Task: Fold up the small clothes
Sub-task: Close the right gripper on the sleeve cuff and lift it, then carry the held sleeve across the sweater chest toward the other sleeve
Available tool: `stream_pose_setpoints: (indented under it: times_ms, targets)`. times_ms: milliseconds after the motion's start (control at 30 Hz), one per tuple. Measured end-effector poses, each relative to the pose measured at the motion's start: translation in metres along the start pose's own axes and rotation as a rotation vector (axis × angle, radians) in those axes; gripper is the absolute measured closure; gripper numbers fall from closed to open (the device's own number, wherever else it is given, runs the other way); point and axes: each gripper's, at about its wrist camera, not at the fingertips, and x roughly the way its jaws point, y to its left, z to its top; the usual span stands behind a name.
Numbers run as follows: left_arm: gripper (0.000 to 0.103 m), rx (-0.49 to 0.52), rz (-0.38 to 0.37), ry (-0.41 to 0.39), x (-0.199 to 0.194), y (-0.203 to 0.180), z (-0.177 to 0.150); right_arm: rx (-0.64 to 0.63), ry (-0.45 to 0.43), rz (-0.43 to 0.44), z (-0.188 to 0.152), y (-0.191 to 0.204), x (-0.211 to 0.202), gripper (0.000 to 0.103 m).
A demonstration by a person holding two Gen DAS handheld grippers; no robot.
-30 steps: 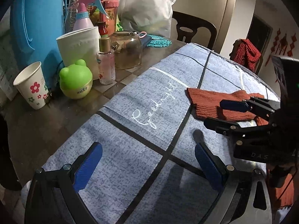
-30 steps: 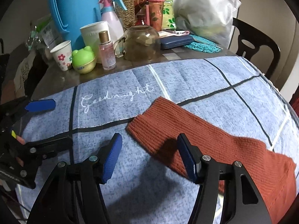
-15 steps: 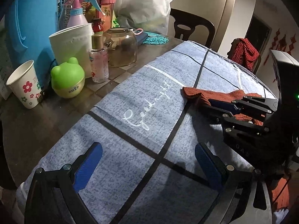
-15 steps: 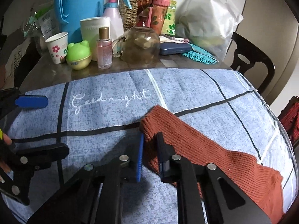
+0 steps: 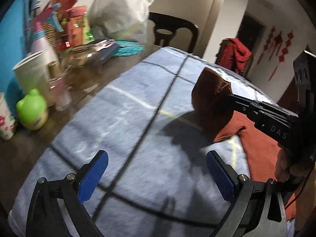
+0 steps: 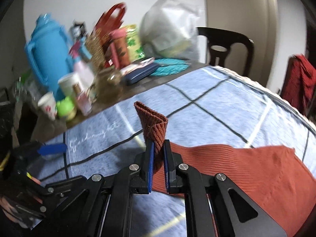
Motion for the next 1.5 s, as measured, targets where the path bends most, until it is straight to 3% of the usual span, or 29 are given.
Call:
stream_pose_setpoints:
  times_ms: [233,733,867,1200,1500]
  targets:
    - [0.002,0.029,-0.033,0.002,0.011,-0.027,0.021,0.13,-0.064,-0.026,-0.008,-0.044,-0.03,0.094]
    - [0.003,0.103,-0.09,0.044,0.044,-0.086,0.044,0.313,-0.132,-0.197,-0.043,-0.115,-0.074,0.094]
    - [0.002,0.129,-0.067,0.027,0.054,-0.102,0.054,0.36,-0.144,-0.239,-0.051,-0.13,-0.081,0.094]
    - [0.003,0.2,-0.029,0.049,0.087,-0.142,0.067,0.344,-0.126,-0.343,-0.069,-0.148,-0.085,0.094]
    - [0.005,0.263,0.028,0.102,0.118,-0.162,0.062,0.385,-0.095,-0.357,-0.084,-0.165,-0.083,0.094]
